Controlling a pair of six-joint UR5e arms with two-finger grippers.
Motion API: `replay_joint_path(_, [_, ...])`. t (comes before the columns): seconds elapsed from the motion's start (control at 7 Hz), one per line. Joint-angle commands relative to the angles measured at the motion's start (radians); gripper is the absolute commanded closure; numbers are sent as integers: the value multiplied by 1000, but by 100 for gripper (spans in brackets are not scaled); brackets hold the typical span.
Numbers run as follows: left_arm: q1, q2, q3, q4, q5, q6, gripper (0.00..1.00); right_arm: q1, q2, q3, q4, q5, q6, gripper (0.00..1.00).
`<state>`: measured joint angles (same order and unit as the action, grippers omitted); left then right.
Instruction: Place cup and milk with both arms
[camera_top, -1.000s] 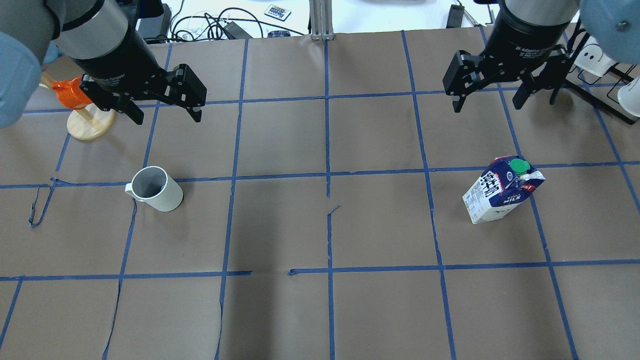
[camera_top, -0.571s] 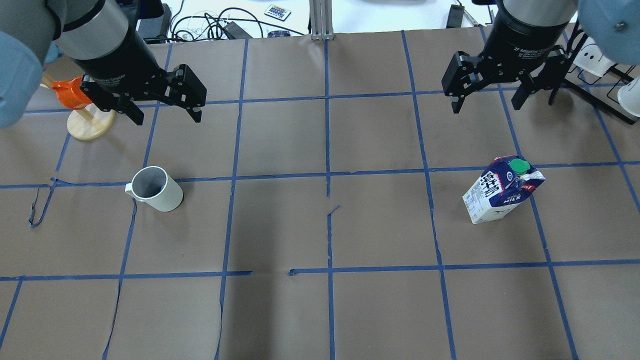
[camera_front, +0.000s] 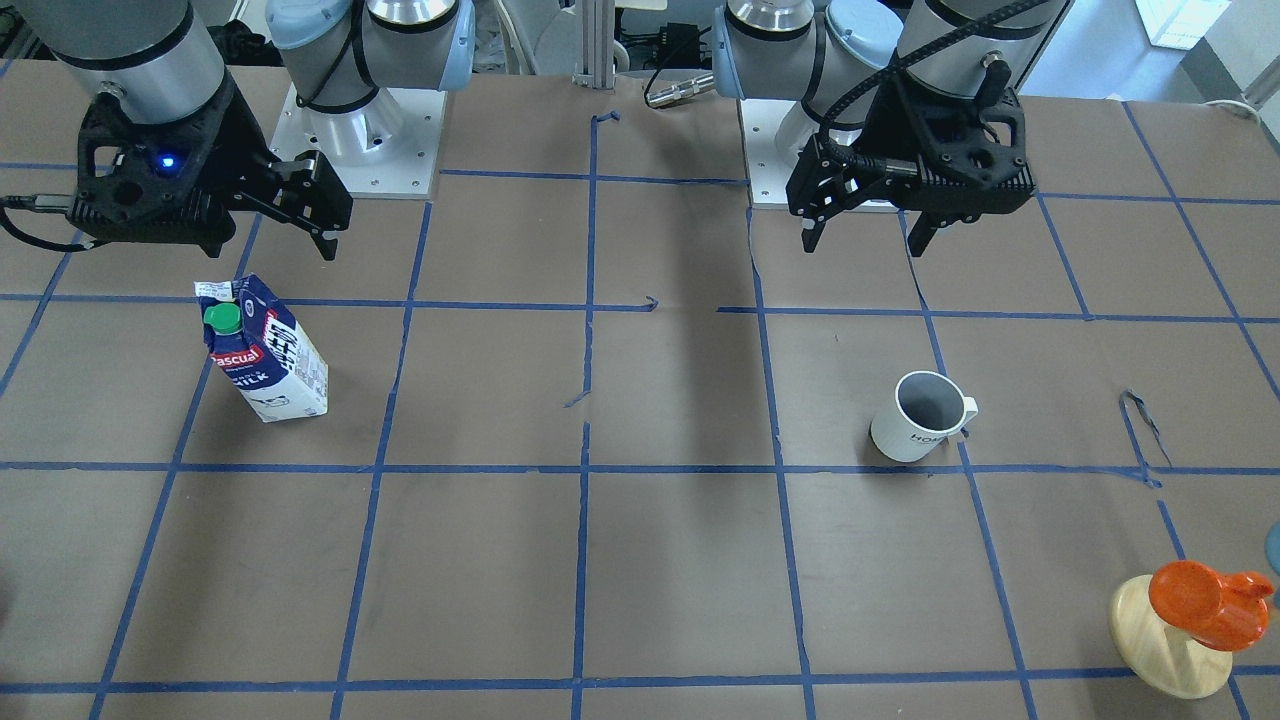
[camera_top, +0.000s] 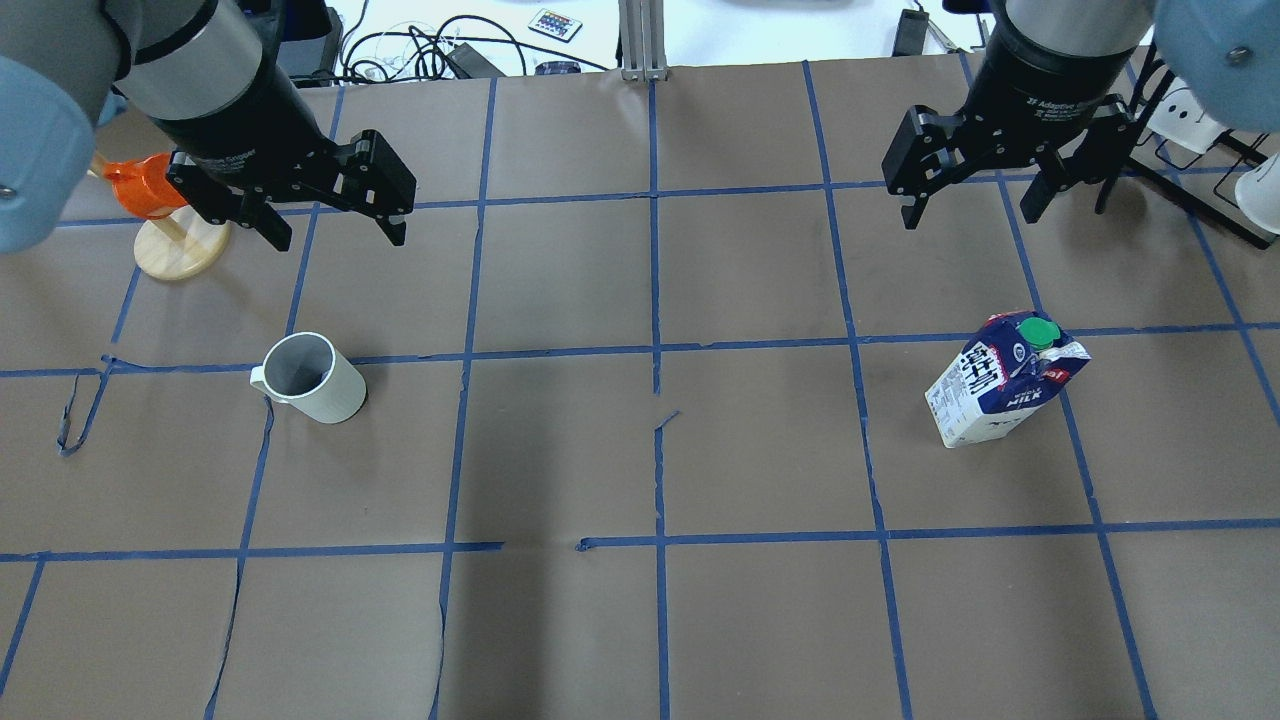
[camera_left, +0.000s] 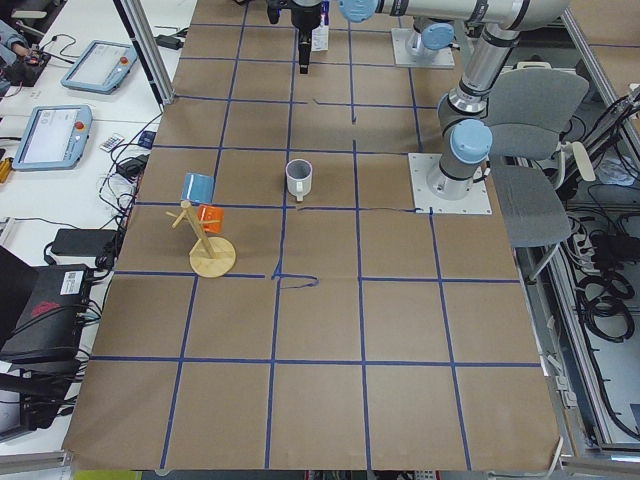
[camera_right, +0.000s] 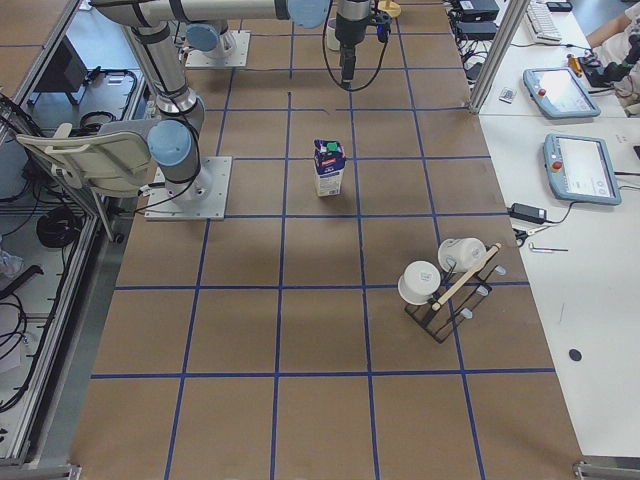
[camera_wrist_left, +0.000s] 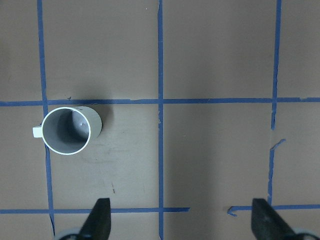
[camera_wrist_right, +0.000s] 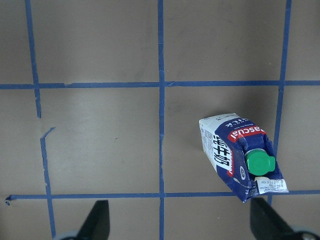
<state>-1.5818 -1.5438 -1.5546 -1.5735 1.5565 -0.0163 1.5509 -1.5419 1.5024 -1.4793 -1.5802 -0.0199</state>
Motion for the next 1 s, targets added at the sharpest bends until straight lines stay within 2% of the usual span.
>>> replay_joint_path(0.0, [2, -13, 16, -25, 5, -8, 0, 2, -1, 2, 0, 5, 0, 0])
replay_joint_path(0.14, [11, -24, 13, -26, 5, 1, 0, 0, -1, 2, 2, 5, 1, 0])
replay_joint_path(0.43, [51, -144, -2, 13, 13, 100, 3, -2, -1, 2, 1, 3, 3, 0])
replay_joint_path(0.57, [95, -209, -19, 32, 43, 224, 12, 6, 5, 4, 2, -10, 1, 0])
replay_joint_path(0.71, [161, -250, -71, 94, 97, 333, 10, -3, 8, 7, -3, -12, -6, 0])
replay_joint_path(0.86, [236, -262, -158, 198, 102, 457, 13, -32, 8, 9, -4, -12, -14, 0])
